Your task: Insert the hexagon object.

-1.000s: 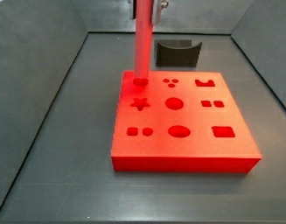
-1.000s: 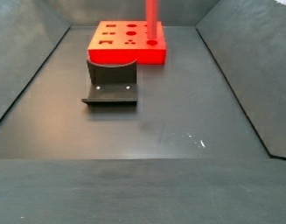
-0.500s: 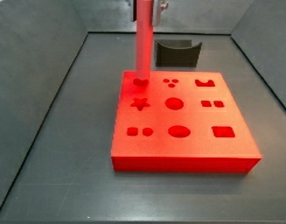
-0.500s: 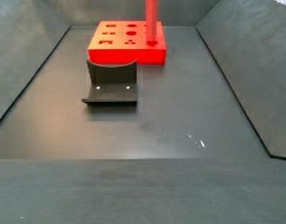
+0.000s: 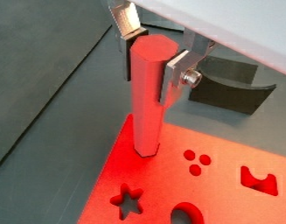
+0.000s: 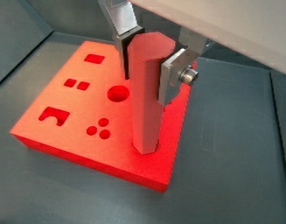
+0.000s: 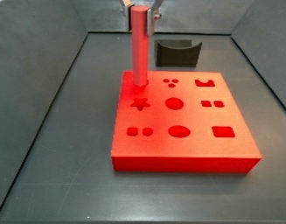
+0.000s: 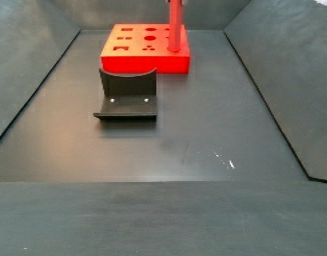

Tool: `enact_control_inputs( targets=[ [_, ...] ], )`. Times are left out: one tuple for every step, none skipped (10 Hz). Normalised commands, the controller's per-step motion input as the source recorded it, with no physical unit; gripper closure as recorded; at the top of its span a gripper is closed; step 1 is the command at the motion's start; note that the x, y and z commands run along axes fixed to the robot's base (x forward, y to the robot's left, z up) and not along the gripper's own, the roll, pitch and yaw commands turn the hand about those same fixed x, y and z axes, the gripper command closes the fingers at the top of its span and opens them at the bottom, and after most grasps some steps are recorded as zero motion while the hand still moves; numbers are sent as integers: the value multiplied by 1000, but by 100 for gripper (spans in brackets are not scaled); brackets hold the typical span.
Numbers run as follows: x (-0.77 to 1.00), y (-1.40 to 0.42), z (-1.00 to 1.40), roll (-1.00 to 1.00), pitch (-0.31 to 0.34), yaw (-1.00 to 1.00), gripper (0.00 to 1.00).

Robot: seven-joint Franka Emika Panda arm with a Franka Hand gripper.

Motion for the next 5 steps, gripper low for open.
enact_control_inputs(
  targets=[
    [0, 0, -297, 0, -27, 0, 100],
    [29, -14, -474, 67, 0, -29, 100],
    [126, -80, -614, 149, 0, -57, 100],
    [134, -83, -663, 209, 0, -54, 100],
    [200, -83, -657, 209, 47, -34, 100]
  ],
)
